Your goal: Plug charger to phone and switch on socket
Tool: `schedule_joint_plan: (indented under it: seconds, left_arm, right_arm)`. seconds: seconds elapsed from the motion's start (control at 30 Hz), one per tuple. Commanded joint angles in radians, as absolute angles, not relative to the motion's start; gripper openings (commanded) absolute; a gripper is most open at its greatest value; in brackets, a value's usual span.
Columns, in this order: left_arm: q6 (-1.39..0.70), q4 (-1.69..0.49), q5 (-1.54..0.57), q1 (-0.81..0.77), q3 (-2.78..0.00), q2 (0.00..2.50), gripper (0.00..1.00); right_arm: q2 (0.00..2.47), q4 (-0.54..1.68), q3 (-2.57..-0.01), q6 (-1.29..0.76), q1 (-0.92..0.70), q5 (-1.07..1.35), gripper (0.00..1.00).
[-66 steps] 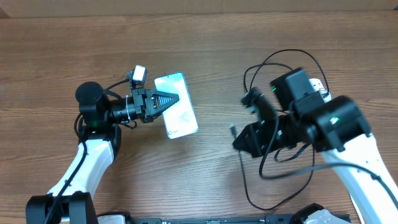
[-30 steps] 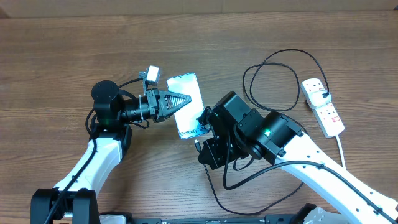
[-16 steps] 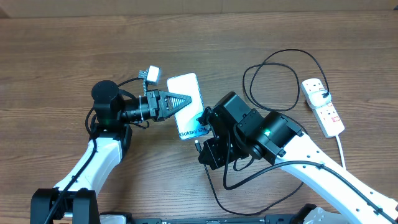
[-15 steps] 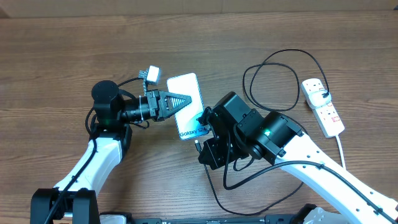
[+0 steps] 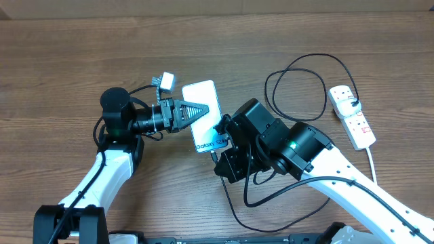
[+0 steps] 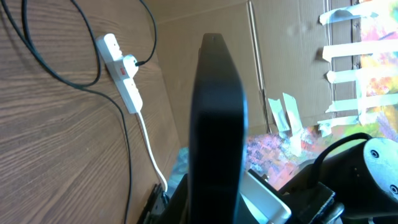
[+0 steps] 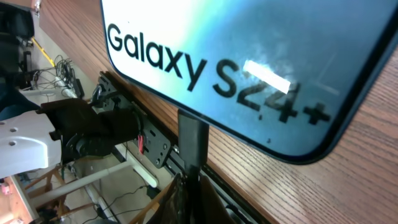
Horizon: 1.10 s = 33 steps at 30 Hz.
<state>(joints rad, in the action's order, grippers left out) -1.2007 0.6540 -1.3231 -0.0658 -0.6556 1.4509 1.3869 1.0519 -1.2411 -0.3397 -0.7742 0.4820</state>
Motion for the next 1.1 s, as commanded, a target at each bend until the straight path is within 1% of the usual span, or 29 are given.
schedule_joint_plan:
  seconds: [0.0,0.63,0.83,1.07]
  left_arm:
    - [-1.172,0.654,-1.335,-0.069,-0.683,1.448,0.04]
    - [-1.159,0.653,-1.309,-0.066,-0.683,1.448,0.04]
    - [-1.159,0.624,-1.309,-0.066,-0.683,1.448,0.04]
    - [-1.182,0.602,-1.307,-0.066,-0.683,1.448,0.04]
  right_arm:
    - [1.357,1.045,-1.246,-0.341,-0.779,0.472,0.04]
    - [1.346,1.052,-1.246,-0.341,-0.779,0.471,0.04]
    - [1.346,1.037,-1.246,-0.341,-0.779,0.462,0.04]
    - [1.346,1.072,-1.246,-0.345,-0.779,0.464,0.04]
